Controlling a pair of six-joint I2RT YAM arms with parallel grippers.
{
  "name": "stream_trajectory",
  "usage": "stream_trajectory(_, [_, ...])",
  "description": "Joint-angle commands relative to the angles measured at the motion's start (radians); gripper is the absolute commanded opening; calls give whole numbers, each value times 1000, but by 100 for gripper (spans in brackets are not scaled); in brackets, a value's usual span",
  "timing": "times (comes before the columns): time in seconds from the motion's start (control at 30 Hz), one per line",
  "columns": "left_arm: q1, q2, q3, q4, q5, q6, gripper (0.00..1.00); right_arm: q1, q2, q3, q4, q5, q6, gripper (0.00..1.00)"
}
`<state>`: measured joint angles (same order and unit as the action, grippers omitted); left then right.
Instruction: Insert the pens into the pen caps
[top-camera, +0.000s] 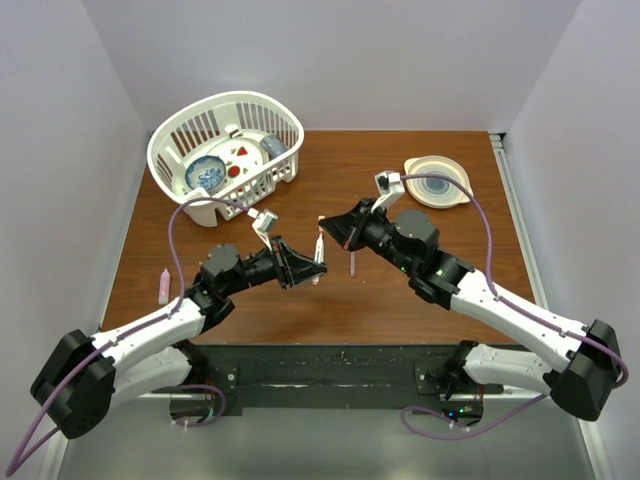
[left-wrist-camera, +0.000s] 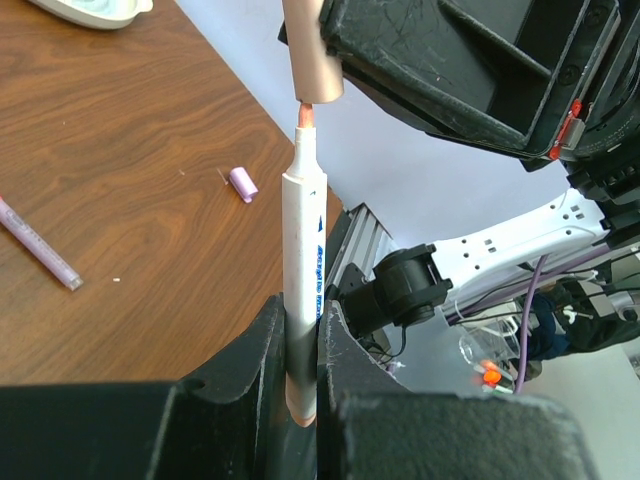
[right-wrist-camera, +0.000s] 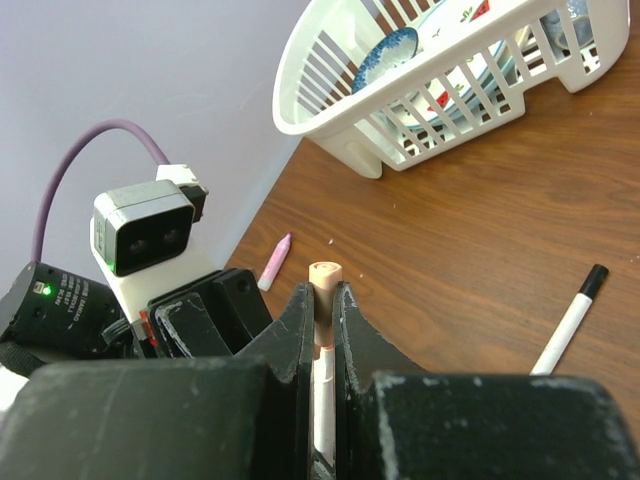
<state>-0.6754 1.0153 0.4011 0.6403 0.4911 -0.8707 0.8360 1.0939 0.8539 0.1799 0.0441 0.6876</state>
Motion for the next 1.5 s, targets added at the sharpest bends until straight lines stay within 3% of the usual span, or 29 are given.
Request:
stream_trajectory(0.0, [4,-7,-7,116,-17,-1,0,14,3,70,-19,14,-26,0])
stream_trajectory(1.47, [5,-37,8,76,-13,39,0,14,15,65,-19,2,-37,0])
